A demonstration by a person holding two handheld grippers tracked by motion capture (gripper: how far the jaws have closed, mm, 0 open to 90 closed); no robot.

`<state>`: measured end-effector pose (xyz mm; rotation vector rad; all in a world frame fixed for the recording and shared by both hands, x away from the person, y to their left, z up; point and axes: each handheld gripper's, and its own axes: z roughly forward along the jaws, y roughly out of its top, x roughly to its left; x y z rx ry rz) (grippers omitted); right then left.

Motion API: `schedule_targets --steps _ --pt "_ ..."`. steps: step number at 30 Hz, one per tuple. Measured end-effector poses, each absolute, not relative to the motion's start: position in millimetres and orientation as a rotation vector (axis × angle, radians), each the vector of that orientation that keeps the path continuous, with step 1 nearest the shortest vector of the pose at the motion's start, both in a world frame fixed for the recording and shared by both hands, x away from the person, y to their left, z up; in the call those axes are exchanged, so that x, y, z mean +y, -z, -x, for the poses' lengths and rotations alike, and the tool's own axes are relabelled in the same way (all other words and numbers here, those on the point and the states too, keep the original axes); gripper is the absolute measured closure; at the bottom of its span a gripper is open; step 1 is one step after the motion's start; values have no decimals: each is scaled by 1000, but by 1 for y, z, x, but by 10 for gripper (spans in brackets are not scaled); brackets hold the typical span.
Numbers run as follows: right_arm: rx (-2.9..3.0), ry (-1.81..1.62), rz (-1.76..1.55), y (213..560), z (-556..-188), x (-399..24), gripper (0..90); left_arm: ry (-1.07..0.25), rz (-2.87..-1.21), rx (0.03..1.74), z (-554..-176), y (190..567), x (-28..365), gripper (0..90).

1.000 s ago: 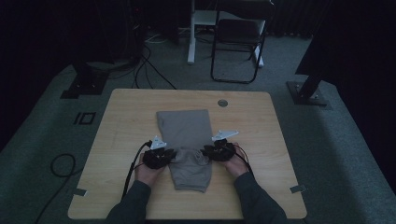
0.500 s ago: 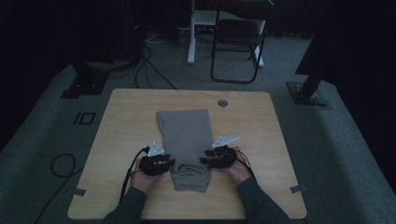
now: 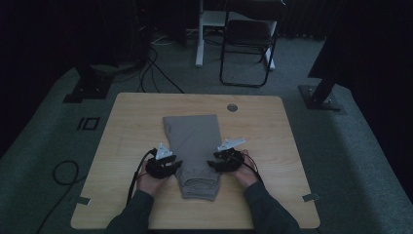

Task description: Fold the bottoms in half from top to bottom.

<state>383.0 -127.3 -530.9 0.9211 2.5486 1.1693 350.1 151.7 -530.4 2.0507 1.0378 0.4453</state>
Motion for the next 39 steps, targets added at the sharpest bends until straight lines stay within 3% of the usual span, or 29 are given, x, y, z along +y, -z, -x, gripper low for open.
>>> schedule_targets --steps 11,16,39 --pt "2359 -1065 -1108 540 -458 -106 499 -541 -2047 1167 -427 540 137 618" --pt "2346 -1024 -1155 549 -471 -103 514 -529 -2037 1230 -437 549 143 625" --pt "2366 -1039 -1099 551 -431 -112 519 -476 -2044 1143 -394 553 149 655"
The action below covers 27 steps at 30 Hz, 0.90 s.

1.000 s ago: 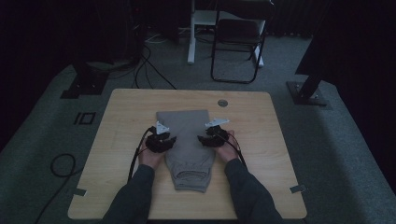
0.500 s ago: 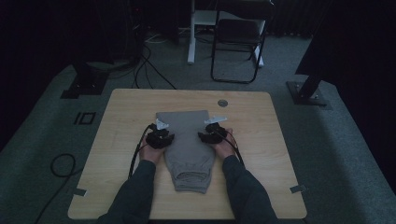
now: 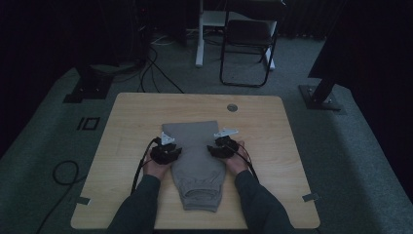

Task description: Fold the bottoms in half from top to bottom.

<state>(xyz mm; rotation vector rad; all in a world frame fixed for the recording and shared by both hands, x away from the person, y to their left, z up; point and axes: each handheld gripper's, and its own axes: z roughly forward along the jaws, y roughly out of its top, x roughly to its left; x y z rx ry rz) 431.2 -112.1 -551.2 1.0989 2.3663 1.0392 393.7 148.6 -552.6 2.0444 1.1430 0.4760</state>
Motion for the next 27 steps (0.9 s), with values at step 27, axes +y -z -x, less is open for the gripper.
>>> schedule_targets --steps 27 --pt "2437 -1039 -1045 549 -387 -120 529 -596 -1969 1344 -401 546 192 632"
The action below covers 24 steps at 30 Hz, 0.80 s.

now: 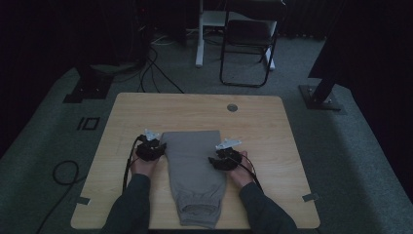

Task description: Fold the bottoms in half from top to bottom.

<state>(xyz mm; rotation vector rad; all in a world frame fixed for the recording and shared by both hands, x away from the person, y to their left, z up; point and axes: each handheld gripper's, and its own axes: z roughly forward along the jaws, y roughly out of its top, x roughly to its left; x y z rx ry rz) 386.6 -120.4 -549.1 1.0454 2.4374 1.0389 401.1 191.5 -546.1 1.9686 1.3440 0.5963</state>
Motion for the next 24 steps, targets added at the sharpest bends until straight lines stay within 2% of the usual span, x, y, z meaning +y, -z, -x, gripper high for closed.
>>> schedule_targets --steps 4,9,16,24 --pt "2445 -1028 -1060 547 -390 -119 541 -579 -1955 1376 -414 546 196 627" --pt "2415 -1043 -1109 544 -408 -118 525 -578 -1938 1375 -430 544 189 562" --pt "2327 -1070 -1209 541 -447 -122 534 -543 -1898 1447 -452 545 194 520" --pt "2271 -1053 -1311 541 -485 -118 521 -479 -1908 1437 -468 549 195 492"
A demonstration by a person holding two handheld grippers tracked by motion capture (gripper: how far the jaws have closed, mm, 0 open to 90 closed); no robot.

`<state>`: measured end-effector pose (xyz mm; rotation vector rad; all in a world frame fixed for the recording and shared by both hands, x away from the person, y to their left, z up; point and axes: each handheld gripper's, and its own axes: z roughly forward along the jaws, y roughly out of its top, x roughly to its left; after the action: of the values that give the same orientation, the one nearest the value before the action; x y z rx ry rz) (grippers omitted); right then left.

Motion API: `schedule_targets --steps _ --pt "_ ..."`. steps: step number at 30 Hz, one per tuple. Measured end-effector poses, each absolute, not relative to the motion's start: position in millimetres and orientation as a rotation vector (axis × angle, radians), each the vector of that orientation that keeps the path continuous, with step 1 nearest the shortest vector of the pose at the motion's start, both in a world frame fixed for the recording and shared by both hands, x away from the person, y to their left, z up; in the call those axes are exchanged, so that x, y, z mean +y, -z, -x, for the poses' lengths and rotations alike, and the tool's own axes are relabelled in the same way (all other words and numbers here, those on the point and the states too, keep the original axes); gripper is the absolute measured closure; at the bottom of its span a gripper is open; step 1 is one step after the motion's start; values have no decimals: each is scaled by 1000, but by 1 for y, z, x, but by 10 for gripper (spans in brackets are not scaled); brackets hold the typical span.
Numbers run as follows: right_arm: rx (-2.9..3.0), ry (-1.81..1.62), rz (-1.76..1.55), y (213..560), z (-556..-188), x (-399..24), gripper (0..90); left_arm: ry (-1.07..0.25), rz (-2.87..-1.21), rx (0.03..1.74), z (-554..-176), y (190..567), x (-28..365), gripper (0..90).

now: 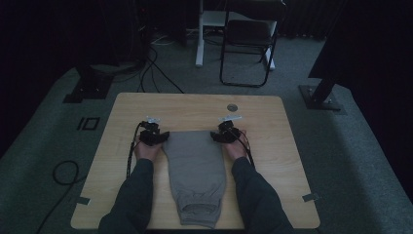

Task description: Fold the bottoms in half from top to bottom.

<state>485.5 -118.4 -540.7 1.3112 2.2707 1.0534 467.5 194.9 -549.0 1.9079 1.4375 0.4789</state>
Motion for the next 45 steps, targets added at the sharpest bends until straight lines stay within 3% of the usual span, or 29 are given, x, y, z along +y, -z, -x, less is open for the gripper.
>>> schedule_targets --steps 12,20,25,45 --pt "2289 -995 -1302 548 -502 -110 533 -479 -1973 1363 -464 549 187 517" --pt "2346 -1022 -1308 546 -502 -110 782 -405 -1974 1352 -463 548 188 752" --pt "2372 -1056 -1339 545 -504 -113 844 -435 -1978 1348 -461 546 184 833" --pt "2227 -1216 -1168 492 -496 -124 852 -546 -1849 1225 -449 488 186 843"
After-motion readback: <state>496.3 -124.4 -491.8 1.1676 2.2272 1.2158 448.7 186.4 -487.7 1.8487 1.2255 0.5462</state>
